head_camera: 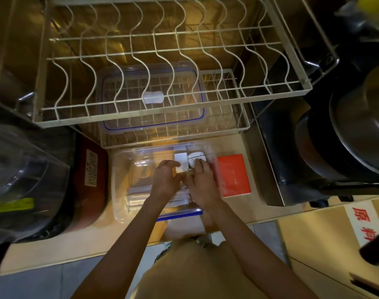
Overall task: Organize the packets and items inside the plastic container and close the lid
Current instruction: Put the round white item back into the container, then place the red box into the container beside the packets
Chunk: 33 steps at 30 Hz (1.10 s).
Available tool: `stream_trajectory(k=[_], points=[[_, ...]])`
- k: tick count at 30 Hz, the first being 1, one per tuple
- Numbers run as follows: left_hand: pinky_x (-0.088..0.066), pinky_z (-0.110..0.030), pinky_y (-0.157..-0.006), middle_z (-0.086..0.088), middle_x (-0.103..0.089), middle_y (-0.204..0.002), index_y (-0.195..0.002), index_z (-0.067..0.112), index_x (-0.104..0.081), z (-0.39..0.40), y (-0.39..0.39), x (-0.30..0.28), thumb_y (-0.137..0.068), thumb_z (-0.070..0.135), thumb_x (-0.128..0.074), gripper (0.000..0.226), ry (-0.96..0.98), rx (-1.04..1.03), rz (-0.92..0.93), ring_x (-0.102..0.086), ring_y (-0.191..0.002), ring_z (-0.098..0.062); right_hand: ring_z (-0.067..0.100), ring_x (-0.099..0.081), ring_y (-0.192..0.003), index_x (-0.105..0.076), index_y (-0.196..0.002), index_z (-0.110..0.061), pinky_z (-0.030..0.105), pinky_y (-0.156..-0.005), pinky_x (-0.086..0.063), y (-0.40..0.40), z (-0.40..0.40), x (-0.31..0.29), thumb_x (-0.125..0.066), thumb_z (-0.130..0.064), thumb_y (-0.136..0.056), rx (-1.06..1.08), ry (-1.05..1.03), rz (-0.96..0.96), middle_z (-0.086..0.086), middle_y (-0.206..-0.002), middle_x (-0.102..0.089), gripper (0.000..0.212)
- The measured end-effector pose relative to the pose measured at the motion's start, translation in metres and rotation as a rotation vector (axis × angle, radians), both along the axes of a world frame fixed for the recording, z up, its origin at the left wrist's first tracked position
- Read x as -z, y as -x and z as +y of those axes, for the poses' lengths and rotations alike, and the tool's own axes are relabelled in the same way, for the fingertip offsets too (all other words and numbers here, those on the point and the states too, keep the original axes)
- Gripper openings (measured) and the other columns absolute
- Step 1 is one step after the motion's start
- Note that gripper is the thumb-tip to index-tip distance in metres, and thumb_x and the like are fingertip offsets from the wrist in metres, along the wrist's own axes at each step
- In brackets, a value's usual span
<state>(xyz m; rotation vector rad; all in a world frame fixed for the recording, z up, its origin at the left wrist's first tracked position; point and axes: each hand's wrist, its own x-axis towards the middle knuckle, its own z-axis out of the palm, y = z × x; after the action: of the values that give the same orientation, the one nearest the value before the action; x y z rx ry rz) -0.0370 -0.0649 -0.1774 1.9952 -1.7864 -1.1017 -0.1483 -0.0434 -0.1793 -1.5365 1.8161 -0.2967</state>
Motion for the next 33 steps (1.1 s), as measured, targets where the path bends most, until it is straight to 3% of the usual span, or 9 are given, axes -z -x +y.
stream_trajectory(k=[2, 4, 9, 13, 17, 21, 24, 26, 33], points=[[-0.042, -0.031, -0.096, -0.01, -0.055, -0.129, -0.114, 0.008, -0.061, -0.001, 0.003, -0.007, -0.084, 0.006, -0.059, 0.03, 0.014, 0.001, -0.046, -0.056, -0.111, -0.026, 0.022, -0.045, -0.123, -0.039, -0.134, -0.005, 0.024, -0.102, -0.04, 0.004, 0.001, -0.01, -0.04, -0.011, -0.096, 0.042, 0.032, -0.105, 0.013, -0.136, -0.045, 0.039], [-0.043, -0.032, -0.093, -0.009, -0.056, -0.128, -0.113, 0.01, -0.062, -0.005, 0.01, -0.02, -0.085, 0.009, -0.057, 0.029, 0.052, 0.018, -0.043, -0.057, -0.109, -0.026, 0.01, -0.056, -0.099, -0.051, -0.122, -0.006, 0.007, -0.081, -0.045, 0.01, 0.005, -0.027, -0.039, -0.007, -0.097, 0.223, 0.009, -0.376, 0.003, -0.114, -0.057, 0.028], [-0.045, -0.027, -0.087, -0.009, -0.07, -0.11, -0.104, 0.007, -0.067, -0.028, 0.042, -0.056, -0.086, 0.005, -0.054, 0.023, 0.062, 0.207, 0.077, -0.064, -0.101, -0.023, 0.02, -0.065, -0.083, -0.062, -0.09, -0.012, 0.028, -0.078, -0.052, 0.041, 0.016, -0.055, -0.043, -0.009, -0.095, 0.914, -0.006, -0.979, 0.008, -0.087, -0.068, 0.02], [-0.044, -0.024, -0.088, -0.013, -0.069, -0.114, -0.108, 0.006, -0.066, -0.047, 0.079, -0.072, -0.088, 0.01, -0.054, 0.024, 0.005, 0.381, 0.101, -0.062, -0.107, -0.025, 0.02, -0.062, -0.081, -0.057, -0.098, -0.003, 0.028, -0.076, -0.051, 0.071, 0.028, -0.065, -0.037, -0.009, -0.097, 1.333, -0.028, -1.175, 0.012, -0.09, -0.063, 0.02], [-0.044, -0.031, -0.087, -0.017, -0.068, -0.113, -0.106, 0.002, -0.065, -0.058, 0.111, -0.071, -0.086, 0.013, -0.053, 0.026, 0.0, 0.666, -0.066, -0.06, -0.106, -0.03, 0.022, -0.051, -0.069, -0.049, -0.087, -0.003, 0.032, -0.081, -0.046, 0.087, 0.039, -0.061, -0.032, -0.007, -0.097, 1.659, -0.115, -1.227, 0.013, -0.08, -0.051, 0.02], [-0.045, -0.042, -0.089, -0.023, -0.062, -0.112, -0.104, -0.001, -0.058, -0.061, 0.129, -0.049, -0.086, 0.015, -0.05, 0.025, -0.007, 0.878, -0.284, -0.057, -0.107, -0.037, 0.021, -0.045, -0.063, -0.047, -0.071, -0.01, 0.032, -0.064, -0.043, 0.083, 0.052, -0.062, -0.039, -0.012, -0.096, 1.725, -0.16, -1.233, 0.009, -0.072, -0.047, 0.026], [-0.044, -0.04, -0.093, -0.022, -0.06, -0.121, -0.114, 0.0, -0.054, -0.06, 0.135, -0.04, -0.09, 0.01, -0.045, 0.028, -0.063, 0.941, -0.386, -0.056, -0.112, -0.036, 0.021, -0.048, -0.069, -0.051, -0.08, -0.011, 0.036, -0.084, -0.043, 0.077, 0.053, -0.063, -0.037, -0.016, -0.098, 1.677, -0.196, -1.25, 0.009, -0.077, -0.049, 0.023], [-0.044, -0.036, -0.093, -0.019, -0.057, -0.126, -0.122, 0.001, -0.05, -0.059, 0.136, -0.036, -0.092, 0.008, -0.041, 0.032, -0.102, 0.952, -0.424, -0.055, -0.116, -0.033, 0.023, -0.052, -0.074, -0.054, -0.088, -0.011, 0.038, -0.086, -0.044, 0.075, 0.052, -0.058, -0.038, -0.024, -0.098, 1.622, -0.236, -1.268, 0.011, -0.082, -0.054, 0.022], [-0.044, -0.04, -0.094, -0.022, -0.057, -0.127, -0.126, 0.003, -0.047, -0.062, 0.143, -0.037, -0.092, 0.014, -0.042, 0.036, -0.104, 0.857, -0.329, -0.053, -0.116, -0.036, 0.022, -0.055, -0.076, -0.056, -0.089, -0.011, 0.035, -0.075, -0.05, 0.087, 0.053, -0.056, -0.04, -0.022, -0.097, 1.592, -0.169, -1.25, 0.009, -0.082, -0.057, 0.021]])
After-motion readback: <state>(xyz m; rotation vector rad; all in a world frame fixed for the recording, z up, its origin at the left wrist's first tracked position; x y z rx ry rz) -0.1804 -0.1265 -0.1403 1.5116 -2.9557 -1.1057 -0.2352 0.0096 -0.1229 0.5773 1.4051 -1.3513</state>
